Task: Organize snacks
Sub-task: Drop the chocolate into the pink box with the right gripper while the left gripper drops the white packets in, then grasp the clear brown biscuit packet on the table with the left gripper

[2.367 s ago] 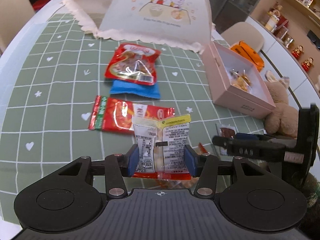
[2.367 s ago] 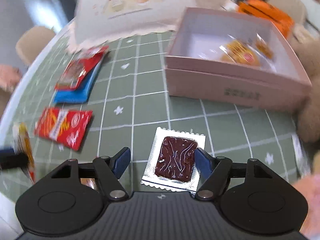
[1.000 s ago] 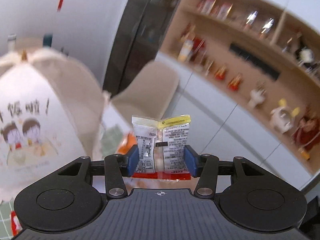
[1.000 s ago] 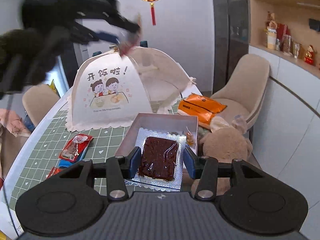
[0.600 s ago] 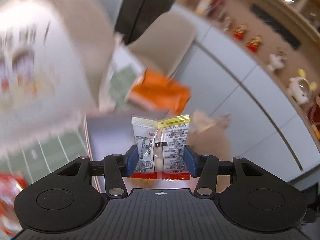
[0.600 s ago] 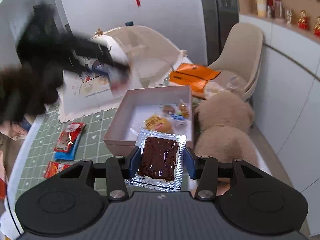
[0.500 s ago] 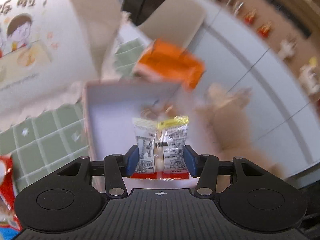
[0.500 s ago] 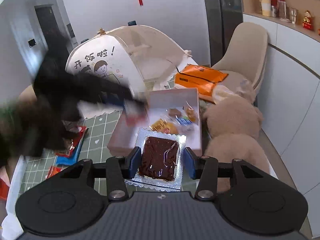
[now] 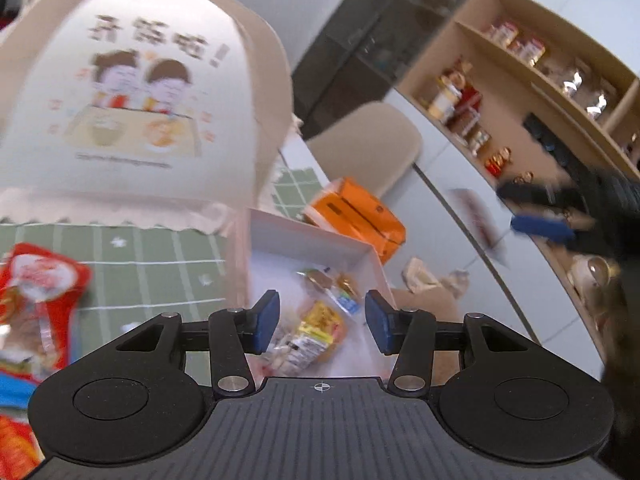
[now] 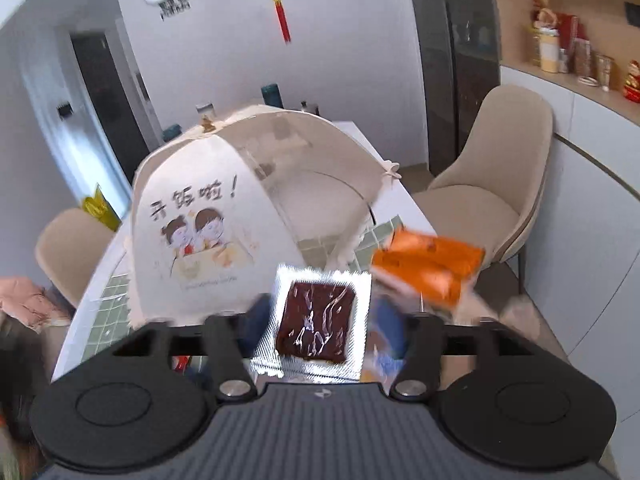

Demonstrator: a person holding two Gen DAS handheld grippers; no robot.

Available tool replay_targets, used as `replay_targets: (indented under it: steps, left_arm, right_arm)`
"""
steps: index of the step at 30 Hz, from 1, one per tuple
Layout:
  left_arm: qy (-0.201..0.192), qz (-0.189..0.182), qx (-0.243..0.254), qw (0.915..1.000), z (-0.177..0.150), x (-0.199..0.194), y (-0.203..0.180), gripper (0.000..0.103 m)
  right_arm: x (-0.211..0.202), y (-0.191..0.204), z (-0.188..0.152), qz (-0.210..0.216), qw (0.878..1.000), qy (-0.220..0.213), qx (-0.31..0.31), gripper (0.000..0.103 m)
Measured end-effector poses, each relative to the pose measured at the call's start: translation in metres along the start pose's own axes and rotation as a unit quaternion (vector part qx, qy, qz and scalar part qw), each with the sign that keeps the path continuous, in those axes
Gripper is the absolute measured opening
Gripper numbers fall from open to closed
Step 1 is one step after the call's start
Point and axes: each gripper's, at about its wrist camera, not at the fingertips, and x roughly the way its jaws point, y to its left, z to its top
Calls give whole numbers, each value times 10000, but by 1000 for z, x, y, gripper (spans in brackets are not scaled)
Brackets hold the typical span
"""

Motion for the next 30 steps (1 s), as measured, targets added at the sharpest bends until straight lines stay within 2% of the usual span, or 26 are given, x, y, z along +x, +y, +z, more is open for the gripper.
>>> replay_targets:
  steps: [2,4,7,9,12,14,17,20,23,25,26,30]
  left_arm:
    - [-97,125,115,9998,-3,-26,15,52]
    - [27,445,308,9985,-10,-47,32,52]
    - [314,1132,471,9920,-37,-81,68,52]
    - [480,1294,341,9898,-58,-99,88,52]
    - [700,1295,-1,9891,-84,-113,108,52]
    - [848,1225,-52,9888,-94,-111,113,52]
    - [1123,1186,287,9862,-101,-96,101,52]
    - [1492,927,879,9805,-107,-81,79,52]
    - [1927,984,1589,9633,-123,-60,58,52]
    - [2149,1134,1986,9495,-133,-46,47,52]
    - [2191,1149,2071,9465,-138,-43,43,55]
    - [2245,1083,2091,9456,-147,-39,38,52]
  right_arm:
    - [-1,-1,10,47,10000,-42,29,77]
    - [-5,-4,4,188,9998,-28,-23,78]
    - [-1,-1,-24,140,9994,188,-271,78]
    - [5,7,-56,195,9969,475,-602,78]
    - [17,29,-114,501,9848,1154,-1198,78]
    - [26,45,-153,746,9719,1663,-1490,78]
    - [30,70,-212,1280,9472,2373,-1738,78]
    - [23,88,-254,1650,9281,2737,-1913,78]
    - [13,99,-283,1899,9115,2937,-2166,78]
    - [6,104,-293,1851,9078,2866,-2440,78]
    - [5,104,-295,1793,9068,2809,-2581,79]
    - [6,105,-304,1508,9081,2598,-2919,79]
